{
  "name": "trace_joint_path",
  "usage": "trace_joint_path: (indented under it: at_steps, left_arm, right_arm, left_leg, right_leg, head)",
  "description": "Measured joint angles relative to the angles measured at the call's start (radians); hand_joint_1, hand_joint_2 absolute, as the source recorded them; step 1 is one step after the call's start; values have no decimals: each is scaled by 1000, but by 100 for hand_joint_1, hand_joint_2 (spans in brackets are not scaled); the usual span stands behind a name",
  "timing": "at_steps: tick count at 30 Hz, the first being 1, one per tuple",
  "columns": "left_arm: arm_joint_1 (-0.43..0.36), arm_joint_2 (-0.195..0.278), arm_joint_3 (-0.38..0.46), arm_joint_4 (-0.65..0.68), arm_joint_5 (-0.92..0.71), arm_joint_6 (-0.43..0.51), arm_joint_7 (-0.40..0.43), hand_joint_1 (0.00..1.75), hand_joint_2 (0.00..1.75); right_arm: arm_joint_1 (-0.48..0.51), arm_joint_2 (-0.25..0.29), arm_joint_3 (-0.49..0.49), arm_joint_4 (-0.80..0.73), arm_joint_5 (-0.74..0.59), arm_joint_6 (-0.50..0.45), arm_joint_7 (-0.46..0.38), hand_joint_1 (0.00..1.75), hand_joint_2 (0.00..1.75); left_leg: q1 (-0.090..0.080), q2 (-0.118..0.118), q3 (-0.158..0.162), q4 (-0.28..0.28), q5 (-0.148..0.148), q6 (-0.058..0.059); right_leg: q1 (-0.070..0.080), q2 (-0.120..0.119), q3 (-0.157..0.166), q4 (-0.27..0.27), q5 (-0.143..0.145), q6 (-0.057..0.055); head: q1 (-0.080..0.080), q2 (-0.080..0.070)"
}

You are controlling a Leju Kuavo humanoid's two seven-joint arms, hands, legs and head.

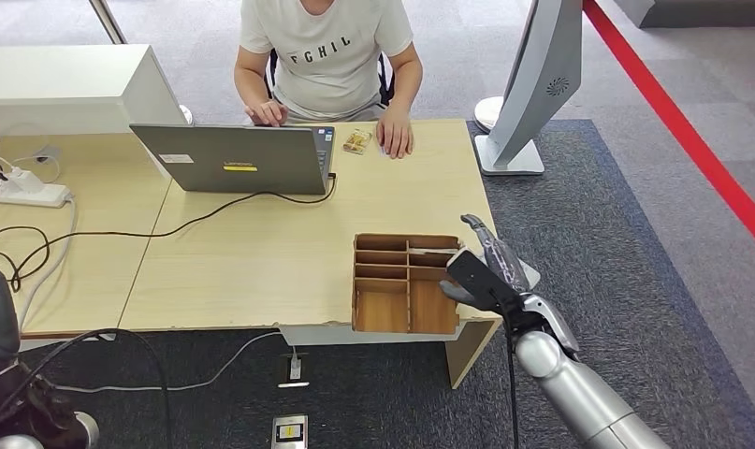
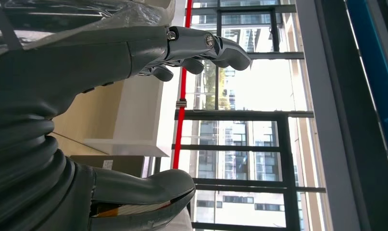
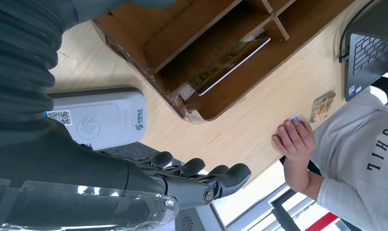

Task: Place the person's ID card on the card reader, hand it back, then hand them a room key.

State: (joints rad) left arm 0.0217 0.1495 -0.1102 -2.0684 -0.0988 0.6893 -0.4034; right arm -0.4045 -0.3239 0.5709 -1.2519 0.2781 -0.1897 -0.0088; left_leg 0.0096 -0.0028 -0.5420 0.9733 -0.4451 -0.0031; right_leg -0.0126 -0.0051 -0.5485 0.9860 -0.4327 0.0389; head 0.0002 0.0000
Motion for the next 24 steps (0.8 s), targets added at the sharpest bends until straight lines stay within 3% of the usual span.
trace_joint_path:
  at_steps: [2, 4, 6, 11, 21, 23, 24]
  left_arm:
    - [0, 0, 0, 0, 0, 0, 2, 0, 175]
    - [-1, 0, 0, 0, 0, 0, 4, 0, 175]
    - [-1, 0, 0, 0, 0, 0, 6, 0, 175]
    - [-2, 0, 0, 0, -1, 0, 8, 0, 175]
    - [-4, 0, 0, 0, -4, 0, 12, 0, 175]
    - [-4, 0, 0, 0, -5, 0, 12, 0, 175]
    - [-4, 0, 0, 0, -5, 0, 12, 0, 175]
  right_arm:
    - [0, 0, 2, 2, 0, -1, 0, 56, 175]
    - [-1, 1, 3, 3, 0, -3, 0, 127, 175]
    - [-2, 1, 3, 5, 0, -4, 0, 163, 175]
    - [-3, 4, 6, 6, 3, -5, 0, 174, 175]
    - [-14, 18, 19, 6, 15, -5, -2, 164, 175]
    - [-16, 19, 21, 7, 16, -5, -2, 149, 175]
    - [-18, 20, 22, 7, 16, -5, -3, 124, 175]
  left_leg:
    - [0, 0, 0, 0, 0, 0]
    - [0, 0, 0, 0, 0, 0]
    - [0, 0, 0, 0, 0, 0]
    - [0, 0, 0, 0, 0, 0]
    - [0, 0, 0, 0, 0, 0]
    - [0, 0, 0, 0, 0, 0]
    - [0, 0, 0, 0, 0, 0]
  right_leg:
    - [0, 0, 0, 0, 0, 0]
    - [0, 0, 0, 0, 0, 0]
    - [0, 0, 0, 0, 0, 0]
    - [0, 0, 0, 0, 0, 0]
    - [0, 0, 0, 0, 0, 0]
    - [0, 0, 0, 0, 0, 0]
    - [0, 0, 0, 0, 0, 0]
  head:
    - [0, 0]
    - [0, 0]
    - [0, 0]
    - [0, 0]
    - [0, 0]
    - [0, 0]
    - [0, 0]
